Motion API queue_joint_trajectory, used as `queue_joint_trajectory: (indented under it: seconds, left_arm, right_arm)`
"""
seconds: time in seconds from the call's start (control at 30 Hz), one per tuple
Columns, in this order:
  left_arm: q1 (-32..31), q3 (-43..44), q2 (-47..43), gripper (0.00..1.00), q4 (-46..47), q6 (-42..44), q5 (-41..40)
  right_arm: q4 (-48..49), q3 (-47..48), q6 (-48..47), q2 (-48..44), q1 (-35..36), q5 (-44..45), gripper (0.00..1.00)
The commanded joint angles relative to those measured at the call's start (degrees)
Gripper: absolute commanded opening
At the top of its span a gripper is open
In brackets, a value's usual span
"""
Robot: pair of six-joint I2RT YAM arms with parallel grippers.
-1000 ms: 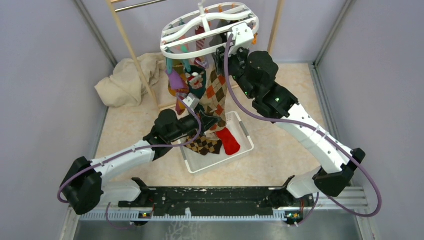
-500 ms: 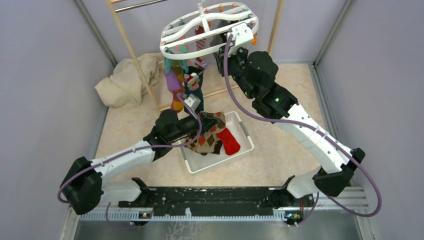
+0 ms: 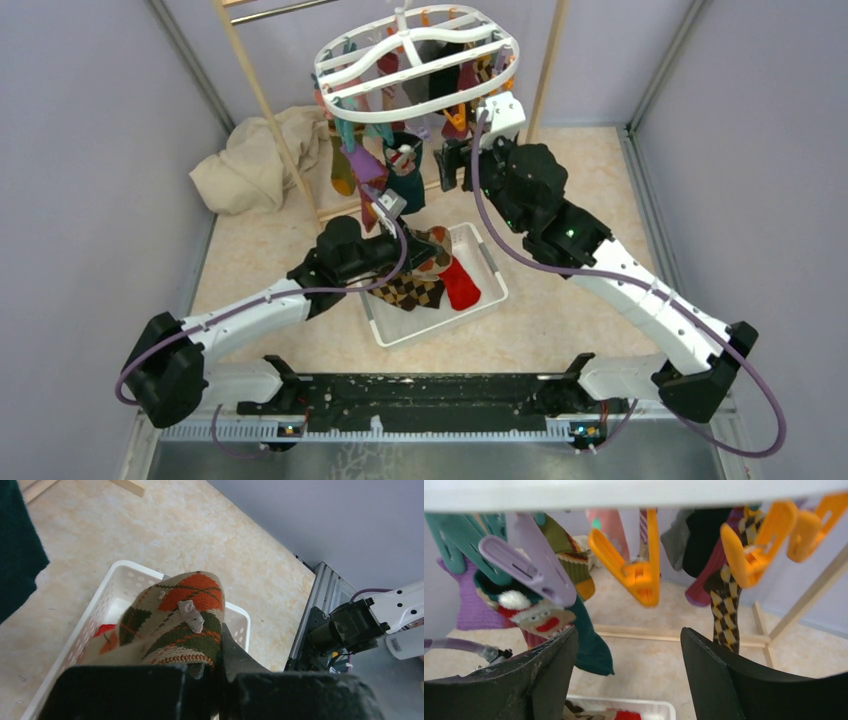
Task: Remove the socks clipped to the hanger
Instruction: Place the sock in the bin.
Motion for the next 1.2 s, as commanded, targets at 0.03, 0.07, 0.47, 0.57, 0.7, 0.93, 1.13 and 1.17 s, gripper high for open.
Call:
queue_joint_trajectory:
  seconds: [0.03, 0.07, 0.47, 0.57, 0.7, 0.93, 1.13, 1.17]
  left_arm:
    - [-0.6, -2.0, 2.7, 0.09, 4.1, -2.3, 1.9]
    - [-0.8, -2.2, 3.5, 0.14, 4.5, -2.4, 1.9]
    - [-2.8, -1.6, 10.2, 0.62, 5.6, -2.0, 0.8]
    - [-3.6, -0.8, 8.9, 0.75, 2.5, -1.0, -0.3]
    - [-4.9, 0.4, 5.6, 0.99, -2.0, 0.5, -2.9]
    - [-6.9, 2.3, 0.1, 0.99, -7.0, 2.5, -4.0]
    - [-7.4, 2.8, 0.4, 0.99, -9.2, 4.8, -5.7]
    - [-7.9, 3.7, 1.4, 0.99, -10.5, 6.2, -6.5]
  right_arm:
    - [1.9, -4.7, 4.6, -7.1, 0.6, 3.9, 0.76]
    - [1.5, -5.5, 5.0, -8.0, 0.6, 4.4, 0.77]
    - [-0.6, -12.4, 8.3, -13.4, 0.6, 4.2, 0.77]
    - [-0.5, -13.5, 8.8, -14.0, 0.6, 4.1, 0.77]
    - [-0.1, -14.8, 8.9, -14.5, 0.6, 4.2, 0.78]
    - [1.0, -16.8, 8.8, -13.9, 0.6, 3.4, 0.78]
    - [1.8, -17.2, 8.9, -12.8, 0.6, 3.0, 0.78]
    - [1.9, -17.4, 8.9, -12.8, 0.6, 3.3, 0.78]
